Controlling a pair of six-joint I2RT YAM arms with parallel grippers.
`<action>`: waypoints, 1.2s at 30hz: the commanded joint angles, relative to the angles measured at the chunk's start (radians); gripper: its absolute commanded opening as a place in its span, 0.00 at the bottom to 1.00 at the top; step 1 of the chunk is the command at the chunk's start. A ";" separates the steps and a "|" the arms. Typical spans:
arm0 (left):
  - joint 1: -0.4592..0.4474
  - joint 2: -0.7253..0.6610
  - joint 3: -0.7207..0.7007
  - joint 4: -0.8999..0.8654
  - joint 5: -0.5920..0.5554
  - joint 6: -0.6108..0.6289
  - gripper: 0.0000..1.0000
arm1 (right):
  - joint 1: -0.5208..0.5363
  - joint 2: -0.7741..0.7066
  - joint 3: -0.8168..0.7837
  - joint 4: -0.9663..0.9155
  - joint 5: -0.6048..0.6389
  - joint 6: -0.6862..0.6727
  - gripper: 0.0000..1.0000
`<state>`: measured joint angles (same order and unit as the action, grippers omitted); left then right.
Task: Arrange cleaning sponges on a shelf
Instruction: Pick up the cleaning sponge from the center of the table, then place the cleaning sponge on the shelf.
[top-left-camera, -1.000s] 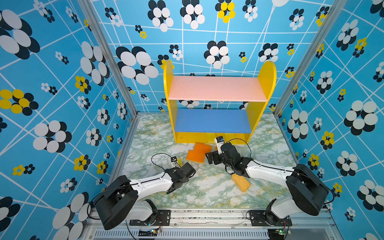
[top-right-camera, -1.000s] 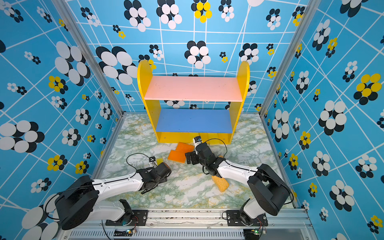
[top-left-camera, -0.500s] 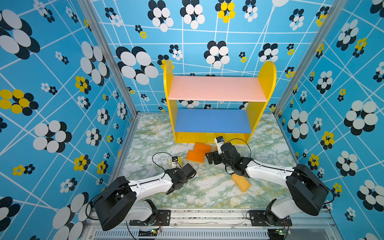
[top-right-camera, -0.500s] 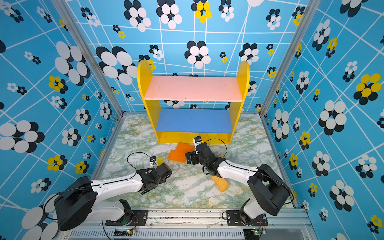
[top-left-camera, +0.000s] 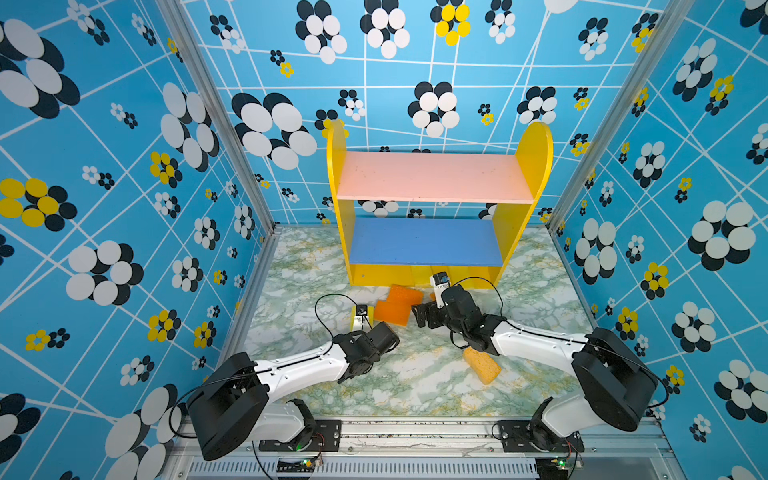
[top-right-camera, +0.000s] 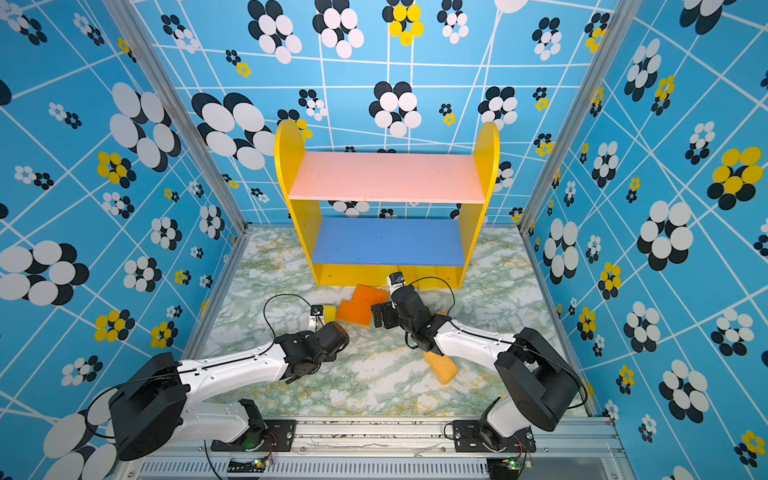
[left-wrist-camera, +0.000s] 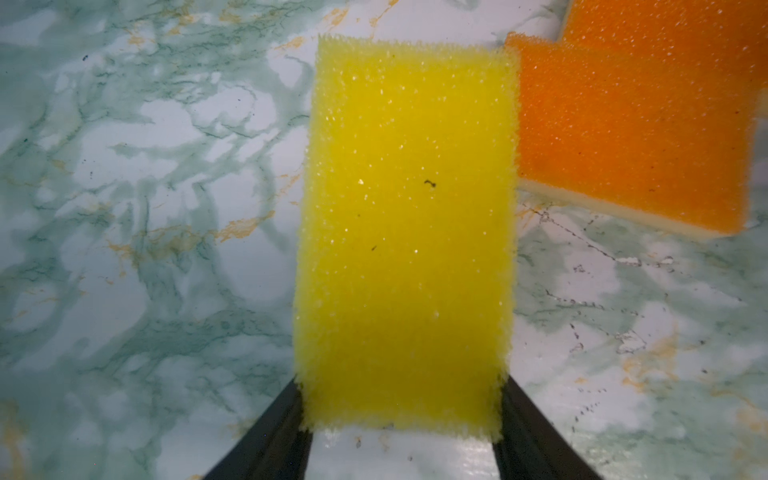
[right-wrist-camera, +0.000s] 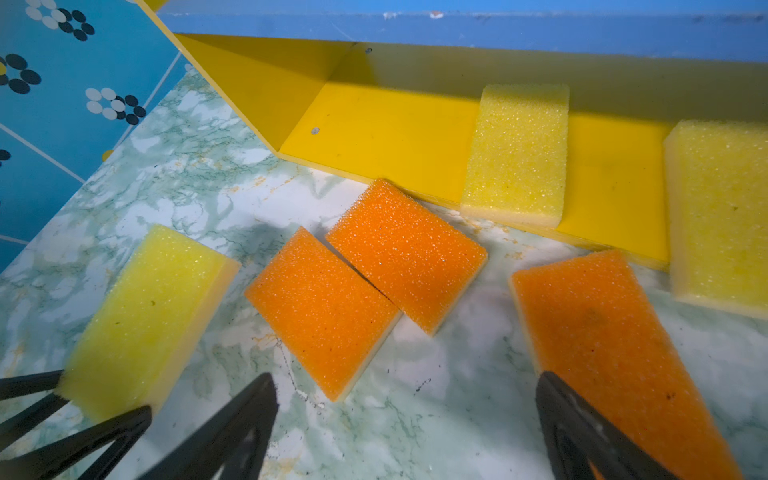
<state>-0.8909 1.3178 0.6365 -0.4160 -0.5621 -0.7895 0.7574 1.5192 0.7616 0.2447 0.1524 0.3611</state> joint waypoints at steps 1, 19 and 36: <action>-0.006 -0.032 0.058 0.001 -0.037 0.092 0.65 | -0.007 -0.020 -0.014 0.016 0.038 0.019 0.99; 0.143 0.049 0.140 0.250 0.166 0.350 0.67 | -0.007 -0.091 -0.073 0.006 0.090 0.025 0.99; 0.223 0.272 0.274 0.353 0.184 0.374 0.66 | -0.006 -0.149 -0.111 -0.006 0.127 0.021 0.99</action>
<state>-0.6800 1.5642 0.8837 -0.0990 -0.3805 -0.4271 0.7567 1.3918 0.6666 0.2497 0.2565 0.3798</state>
